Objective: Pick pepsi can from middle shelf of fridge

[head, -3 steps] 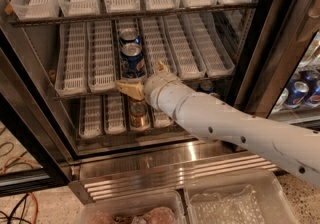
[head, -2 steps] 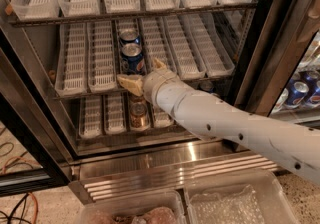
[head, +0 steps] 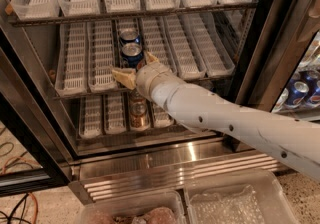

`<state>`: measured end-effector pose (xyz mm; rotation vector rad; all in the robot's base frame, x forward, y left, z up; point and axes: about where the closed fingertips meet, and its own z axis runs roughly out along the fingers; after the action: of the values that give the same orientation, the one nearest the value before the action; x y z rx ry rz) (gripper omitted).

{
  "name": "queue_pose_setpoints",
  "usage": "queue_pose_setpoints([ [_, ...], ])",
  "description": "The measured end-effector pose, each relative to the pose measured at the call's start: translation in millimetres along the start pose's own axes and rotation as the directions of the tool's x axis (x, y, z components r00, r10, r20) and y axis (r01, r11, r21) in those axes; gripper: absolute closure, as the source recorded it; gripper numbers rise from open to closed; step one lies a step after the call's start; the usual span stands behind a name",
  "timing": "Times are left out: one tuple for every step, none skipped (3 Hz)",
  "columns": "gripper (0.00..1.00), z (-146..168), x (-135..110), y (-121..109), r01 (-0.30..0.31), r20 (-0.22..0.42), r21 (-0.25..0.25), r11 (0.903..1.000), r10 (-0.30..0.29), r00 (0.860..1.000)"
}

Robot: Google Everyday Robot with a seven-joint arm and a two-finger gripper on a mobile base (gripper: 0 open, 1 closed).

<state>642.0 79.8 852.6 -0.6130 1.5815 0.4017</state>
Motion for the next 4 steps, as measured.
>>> queue_pose_setpoints([
  [0.47,7.3,1.2,4.5,-0.006,-0.002,-0.014,0.9999,0.006,1.0],
  [0.7,10.9,5.8,7.6,-0.01,-0.012,-0.02,0.9997,0.01,1.0],
  [0.92,12.7,7.1,8.6,-0.014,-0.019,-0.024,0.9996,0.014,1.0],
  [1.0,13.8,10.1,9.4,-0.018,-0.023,-0.027,0.9995,0.017,1.0],
])
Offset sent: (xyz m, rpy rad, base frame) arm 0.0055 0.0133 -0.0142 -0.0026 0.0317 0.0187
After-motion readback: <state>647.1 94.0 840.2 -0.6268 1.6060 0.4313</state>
